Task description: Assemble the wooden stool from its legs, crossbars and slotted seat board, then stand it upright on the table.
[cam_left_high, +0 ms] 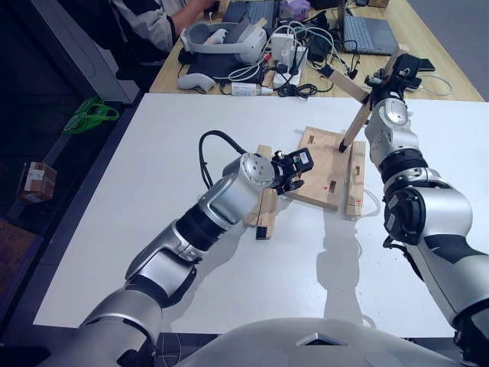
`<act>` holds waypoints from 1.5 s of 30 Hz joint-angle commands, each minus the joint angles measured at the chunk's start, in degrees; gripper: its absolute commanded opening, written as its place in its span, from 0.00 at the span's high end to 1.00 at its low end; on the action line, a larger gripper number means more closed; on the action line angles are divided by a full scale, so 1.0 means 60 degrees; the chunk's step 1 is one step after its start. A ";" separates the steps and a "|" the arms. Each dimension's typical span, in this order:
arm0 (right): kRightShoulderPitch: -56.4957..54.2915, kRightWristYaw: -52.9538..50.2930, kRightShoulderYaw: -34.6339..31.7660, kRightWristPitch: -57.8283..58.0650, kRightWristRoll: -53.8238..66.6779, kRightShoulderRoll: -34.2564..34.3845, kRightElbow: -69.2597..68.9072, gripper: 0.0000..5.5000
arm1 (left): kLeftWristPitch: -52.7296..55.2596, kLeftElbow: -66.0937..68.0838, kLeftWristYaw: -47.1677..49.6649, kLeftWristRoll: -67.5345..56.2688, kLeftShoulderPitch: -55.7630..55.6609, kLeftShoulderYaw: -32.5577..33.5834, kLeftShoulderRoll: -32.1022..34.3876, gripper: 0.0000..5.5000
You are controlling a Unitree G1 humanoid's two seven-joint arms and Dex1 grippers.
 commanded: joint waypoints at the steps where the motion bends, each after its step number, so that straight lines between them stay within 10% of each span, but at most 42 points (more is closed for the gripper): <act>1: 0.0568 -0.0690 -0.0406 0.0740 0.0146 0.0273 0.0605 0.82 | -0.0003 -0.0004 -0.0162 0.0138 -0.0326 0.0032 -0.0030 0.50; 13: 0.1002 0.0328 0.2051 -0.0824 -0.2445 0.0312 0.0284 0.82 | -0.0103 0.0112 -0.0119 0.0201 -0.0368 0.0240 -0.0067 0.50; 35: 0.3048 0.3298 0.1755 -0.3686 -0.1250 0.0657 -0.2706 0.82 | -0.0508 0.0681 -0.0005 0.0358 -0.0667 0.1006 0.0201 0.50; 45: 0.4328 0.4694 0.1796 -0.3559 -0.0485 0.0701 -0.4902 0.82 | 0.0851 0.0647 -0.0828 -0.2765 -0.2554 0.4985 -0.0278 0.50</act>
